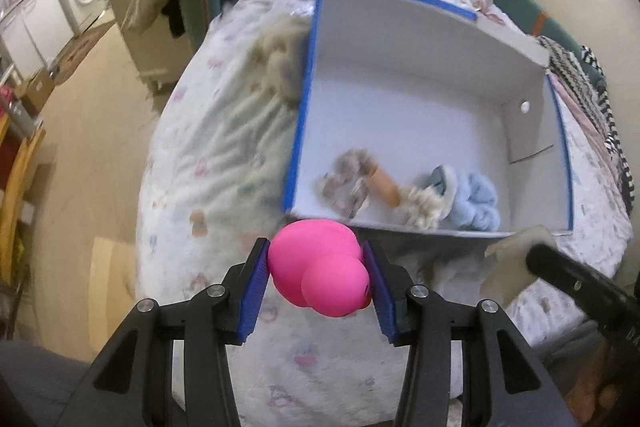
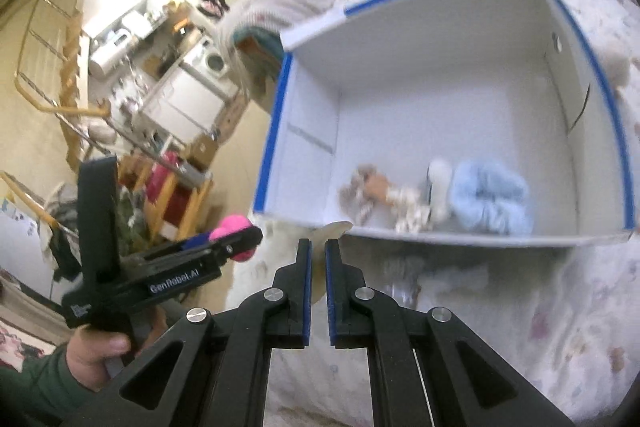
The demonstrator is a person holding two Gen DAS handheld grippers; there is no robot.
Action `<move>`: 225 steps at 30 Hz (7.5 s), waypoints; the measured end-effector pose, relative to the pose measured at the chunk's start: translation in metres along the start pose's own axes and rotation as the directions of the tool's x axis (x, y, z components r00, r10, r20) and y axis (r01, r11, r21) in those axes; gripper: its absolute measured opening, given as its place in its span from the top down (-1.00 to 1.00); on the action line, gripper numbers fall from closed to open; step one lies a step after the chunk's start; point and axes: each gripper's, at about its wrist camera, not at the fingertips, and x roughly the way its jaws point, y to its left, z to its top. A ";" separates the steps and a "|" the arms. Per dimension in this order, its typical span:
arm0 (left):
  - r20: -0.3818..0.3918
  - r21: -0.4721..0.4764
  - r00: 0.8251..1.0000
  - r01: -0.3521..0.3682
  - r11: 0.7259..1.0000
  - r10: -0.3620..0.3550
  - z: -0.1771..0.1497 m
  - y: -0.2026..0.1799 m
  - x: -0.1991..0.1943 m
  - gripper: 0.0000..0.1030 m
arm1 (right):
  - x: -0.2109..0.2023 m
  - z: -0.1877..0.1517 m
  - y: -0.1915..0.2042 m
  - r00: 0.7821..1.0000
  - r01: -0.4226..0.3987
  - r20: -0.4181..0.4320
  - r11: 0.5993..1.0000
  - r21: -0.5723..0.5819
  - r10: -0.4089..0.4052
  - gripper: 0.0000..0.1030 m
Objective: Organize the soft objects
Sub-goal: 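Lift the pink toy with the left gripper and carry it over the box, then open the left gripper to drop the pink toy into the box, then withdraw both tools from the box toward the white items on the bed, then grasp the white fluff with the right gripper while the left grasps the clear plastic bag, then carry the plastic bag and white fluff over the box with both grippers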
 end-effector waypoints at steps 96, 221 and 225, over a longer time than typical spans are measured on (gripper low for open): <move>0.185 0.217 0.982 -0.087 0.972 0.047 0.069 -0.069 0.054 -0.43 | 0.035 0.062 -0.065 0.978 0.182 0.087 0.979 0.095 -0.190 -0.90; -0.074 -0.007 0.989 0.130 0.991 -0.131 -0.051 0.005 0.038 0.89 | 0.016 -0.033 -0.051 0.966 0.230 -0.132 0.972 0.058 -0.220 0.44; -0.056 0.004 0.994 0.095 0.995 -0.095 -0.055 -0.001 0.037 0.89 | 0.011 -0.034 -0.045 0.970 0.219 -0.122 0.975 0.046 -0.212 0.44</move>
